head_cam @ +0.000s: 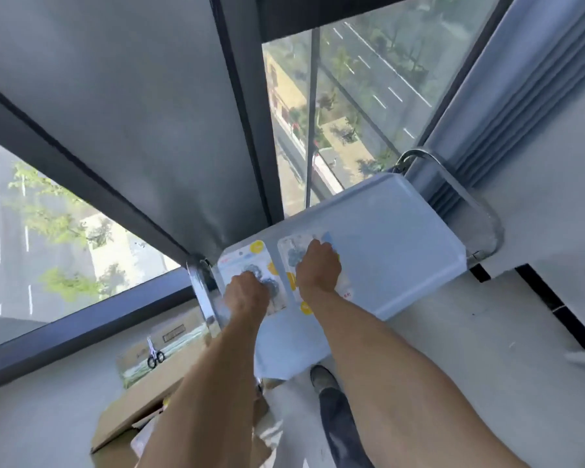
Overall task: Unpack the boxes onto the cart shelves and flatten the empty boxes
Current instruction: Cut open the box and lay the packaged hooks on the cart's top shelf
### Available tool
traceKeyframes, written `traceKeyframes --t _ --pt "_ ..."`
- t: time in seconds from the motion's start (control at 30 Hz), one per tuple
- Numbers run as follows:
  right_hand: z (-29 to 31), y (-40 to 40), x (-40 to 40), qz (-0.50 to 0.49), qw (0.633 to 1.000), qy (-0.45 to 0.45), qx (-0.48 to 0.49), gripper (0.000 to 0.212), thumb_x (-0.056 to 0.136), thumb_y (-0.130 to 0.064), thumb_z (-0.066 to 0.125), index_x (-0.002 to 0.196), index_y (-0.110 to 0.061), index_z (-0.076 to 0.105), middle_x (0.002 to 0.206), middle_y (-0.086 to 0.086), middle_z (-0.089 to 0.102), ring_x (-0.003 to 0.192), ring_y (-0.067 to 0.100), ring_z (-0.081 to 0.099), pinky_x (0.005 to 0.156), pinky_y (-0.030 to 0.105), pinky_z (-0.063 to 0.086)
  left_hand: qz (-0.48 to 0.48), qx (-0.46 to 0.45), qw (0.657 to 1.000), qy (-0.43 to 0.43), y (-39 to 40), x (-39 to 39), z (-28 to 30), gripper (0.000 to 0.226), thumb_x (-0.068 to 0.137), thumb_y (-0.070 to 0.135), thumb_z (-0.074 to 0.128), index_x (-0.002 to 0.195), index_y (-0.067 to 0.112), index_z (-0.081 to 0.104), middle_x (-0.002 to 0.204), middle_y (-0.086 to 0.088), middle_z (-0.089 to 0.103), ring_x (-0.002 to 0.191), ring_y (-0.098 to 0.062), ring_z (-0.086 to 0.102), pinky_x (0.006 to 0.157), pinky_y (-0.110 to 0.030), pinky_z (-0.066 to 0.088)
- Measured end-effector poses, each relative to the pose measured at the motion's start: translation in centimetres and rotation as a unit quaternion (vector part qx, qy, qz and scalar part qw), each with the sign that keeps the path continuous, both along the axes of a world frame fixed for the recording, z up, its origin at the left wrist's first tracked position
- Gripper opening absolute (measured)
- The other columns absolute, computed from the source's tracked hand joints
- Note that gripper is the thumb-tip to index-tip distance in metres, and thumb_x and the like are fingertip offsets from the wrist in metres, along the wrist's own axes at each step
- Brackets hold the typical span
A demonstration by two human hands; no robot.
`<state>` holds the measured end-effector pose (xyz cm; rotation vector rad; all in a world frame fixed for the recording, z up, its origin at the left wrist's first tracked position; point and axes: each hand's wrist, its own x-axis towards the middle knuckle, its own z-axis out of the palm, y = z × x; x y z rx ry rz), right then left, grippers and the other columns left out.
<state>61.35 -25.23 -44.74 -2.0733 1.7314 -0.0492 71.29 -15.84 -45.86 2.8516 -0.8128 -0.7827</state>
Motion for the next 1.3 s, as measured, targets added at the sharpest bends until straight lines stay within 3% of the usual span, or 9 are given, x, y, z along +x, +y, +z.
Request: traceKeyframes --t 0.23,0.43,0.67,0.8,0.93,1.07,1.2,1.3 --pt "-9.5 -3.7 3.1 0.040 0.999 0.024 0.022 0.022 0.096 -0.008 0.052 0.116 -0.014 0.058 0.121 0.008 0.058 0.109 0.026 0.059 0.085 0.032 0.048 0.017 0.059 0.998 -0.012 -3.6 2.7 -8.9 0.026 0.092 0.026 0.055 0.109 0.010 0.065 0.113 -0.014 0.067 0.107 -0.033 0.064 0.080 -0.033 0.046" --pt "-12.7 -4.2 4.0 0.069 0.995 0.055 0.041 0.025 0.092 -0.001 0.052 0.114 -0.012 0.059 0.118 0.010 0.058 0.107 0.028 0.060 0.083 0.034 0.049 0.029 0.081 0.996 -0.006 -2.9 2.9 -12.7 0.024 0.094 0.025 0.050 0.110 0.012 0.060 0.109 -0.015 0.067 0.104 -0.035 0.063 0.072 -0.034 0.037" --pt "-8.5 -0.6 4.9 0.115 0.988 0.100 0.033 0.039 0.090 -0.016 0.054 0.128 -0.013 0.050 0.126 0.015 0.050 0.113 0.032 0.052 0.084 0.039 0.043 -0.036 0.013 0.999 -0.007 -0.6 3.7 -6.8 0.026 0.095 0.022 0.045 0.116 0.008 0.053 0.113 -0.017 0.061 0.102 -0.039 0.060 0.071 -0.037 0.038" --pt "-2.7 3.1 7.9 0.129 0.991 0.048 0.004 0.040 0.087 -0.013 0.060 0.126 -0.009 0.053 0.120 0.017 0.053 0.107 0.034 0.055 0.082 0.039 0.046 -0.027 -0.085 0.995 -0.040 1.5 6.7 0.5 0.019 0.091 0.014 0.045 0.105 0.006 0.055 0.103 -0.016 0.063 0.094 -0.038 0.061 0.069 -0.036 0.042" --pt "3.6 9.3 11.6 0.142 0.989 -0.003 -0.049 0.031 0.087 -0.008 0.055 0.118 -0.008 0.055 0.119 0.017 0.052 0.107 0.036 0.053 0.082 0.040 0.044 0.023 -0.140 0.986 -0.092 8.5 10.5 6.9 0.017 0.089 0.015 0.046 0.100 0.008 0.056 0.099 -0.016 0.063 0.090 -0.039 0.061 0.068 -0.037 0.039" --pt "7.3 18.8 14.1 0.182 0.979 -0.045 -0.079 0.026 0.084 -0.007 0.055 0.111 -0.007 0.055 0.114 0.017 0.051 0.104 0.037 0.052 0.078 0.040 0.042 0.060 -0.098 0.990 -0.087 21.4 13.4 8.5 0.024 0.095 0.018 0.044 0.113 0.008 0.056 0.110 -0.017 0.062 0.100 -0.036 0.060 0.078 -0.040 0.045" --pt "5.8 29.9 15.9 0.222 0.972 -0.037 -0.069 0.027 0.081 -0.002 0.051 0.107 -0.009 0.054 0.112 0.015 0.053 0.103 0.036 0.053 0.076 0.039 0.044 0.093 -0.027 0.994 -0.058 35.8 15.4 6.0 0.036 0.094 0.023 0.050 0.129 0.011 0.048 0.126 -0.019 0.053 0.116 -0.037 0.053 0.091 -0.045 0.045" --pt "1.1 37.6 17.5 0.265 0.964 -0.006 -0.011 0.029 0.087 -0.007 0.051 0.115 -0.011 0.054 0.118 0.014 0.051 0.112 0.034 0.051 0.086 0.040 0.043 0.130 0.041 0.990 -0.029 44.8 16.8 2.1 0.054 0.093 0.027 0.056 0.142 0.015 0.036 0.138 -0.020 0.042 0.125 -0.037 0.046 0.098 -0.047 0.042"
